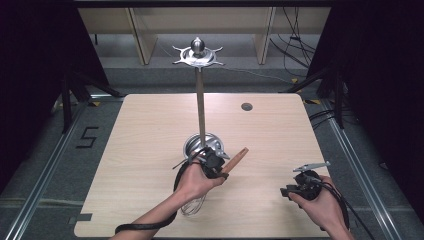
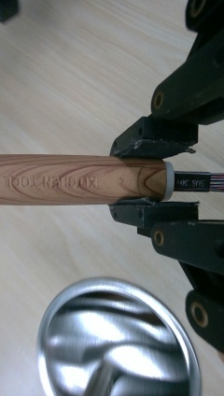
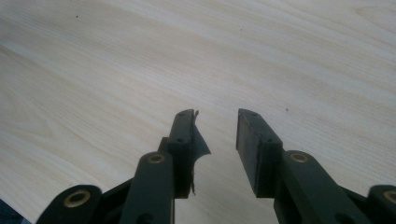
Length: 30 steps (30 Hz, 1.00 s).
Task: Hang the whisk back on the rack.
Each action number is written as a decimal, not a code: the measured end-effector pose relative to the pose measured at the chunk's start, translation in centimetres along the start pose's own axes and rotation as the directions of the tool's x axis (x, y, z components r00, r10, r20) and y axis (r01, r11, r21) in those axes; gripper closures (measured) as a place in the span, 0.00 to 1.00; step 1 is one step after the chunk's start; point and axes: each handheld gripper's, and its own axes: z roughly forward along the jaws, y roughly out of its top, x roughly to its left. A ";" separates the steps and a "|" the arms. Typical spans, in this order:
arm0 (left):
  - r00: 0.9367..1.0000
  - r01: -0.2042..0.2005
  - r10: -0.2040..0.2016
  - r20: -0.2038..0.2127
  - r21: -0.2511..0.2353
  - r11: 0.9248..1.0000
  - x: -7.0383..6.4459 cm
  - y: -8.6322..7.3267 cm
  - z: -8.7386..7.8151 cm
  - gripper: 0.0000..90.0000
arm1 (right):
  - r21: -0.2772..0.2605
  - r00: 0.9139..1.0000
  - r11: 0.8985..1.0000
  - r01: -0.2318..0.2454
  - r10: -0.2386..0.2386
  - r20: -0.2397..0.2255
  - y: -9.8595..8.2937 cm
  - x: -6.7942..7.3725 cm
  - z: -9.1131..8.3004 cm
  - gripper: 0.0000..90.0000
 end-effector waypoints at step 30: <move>0.985 0.096 -0.145 -0.091 -0.406 0.909 4.6 -3.3 -10.2 0.76 | -0.040 1.000 0.999 0.013 -0.013 0.007 0.1 0.0 0.0 0.74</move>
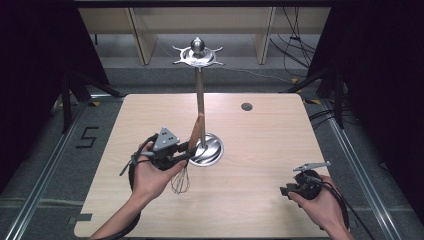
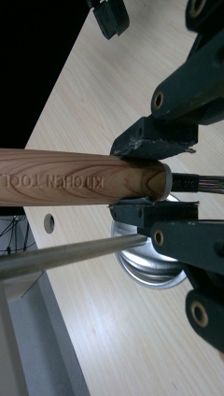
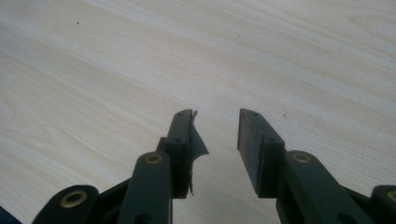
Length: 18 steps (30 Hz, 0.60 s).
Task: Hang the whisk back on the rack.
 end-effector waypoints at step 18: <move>0.999 0.003 -0.006 -0.038 -0.082 0.997 2.5 0.5 -3.5 0.76 | 0.000 1.000 1.000 -0.004 0.004 -0.001 0.0 0.0 0.0 0.72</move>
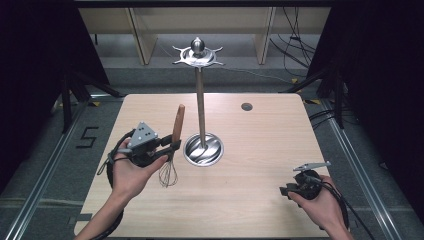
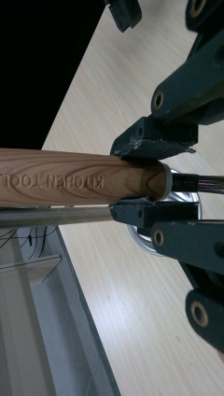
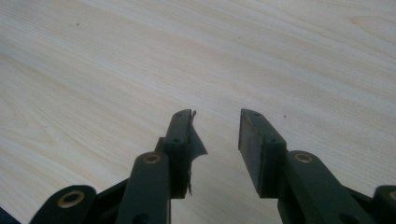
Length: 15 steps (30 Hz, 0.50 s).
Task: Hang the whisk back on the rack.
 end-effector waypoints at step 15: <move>0.999 0.016 -0.017 -0.030 -0.044 0.999 2.1 1.0 -1.3 0.76 | 0.000 1.000 1.000 -0.016 0.016 0.003 0.0 0.1 0.0 0.71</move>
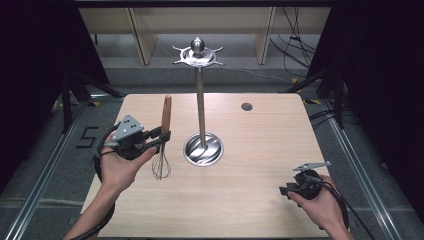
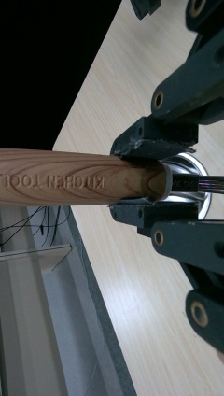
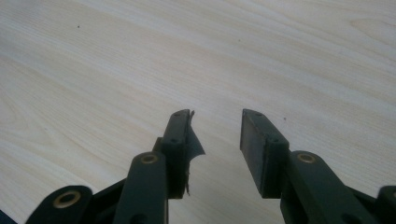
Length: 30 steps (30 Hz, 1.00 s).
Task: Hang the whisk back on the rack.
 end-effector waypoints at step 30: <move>0.999 -0.038 0.038 0.018 -0.023 0.999 2.4 2.6 -0.4 0.76 | -0.008 1.000 1.000 0.001 -0.001 0.000 0.0 -0.1 0.0 0.69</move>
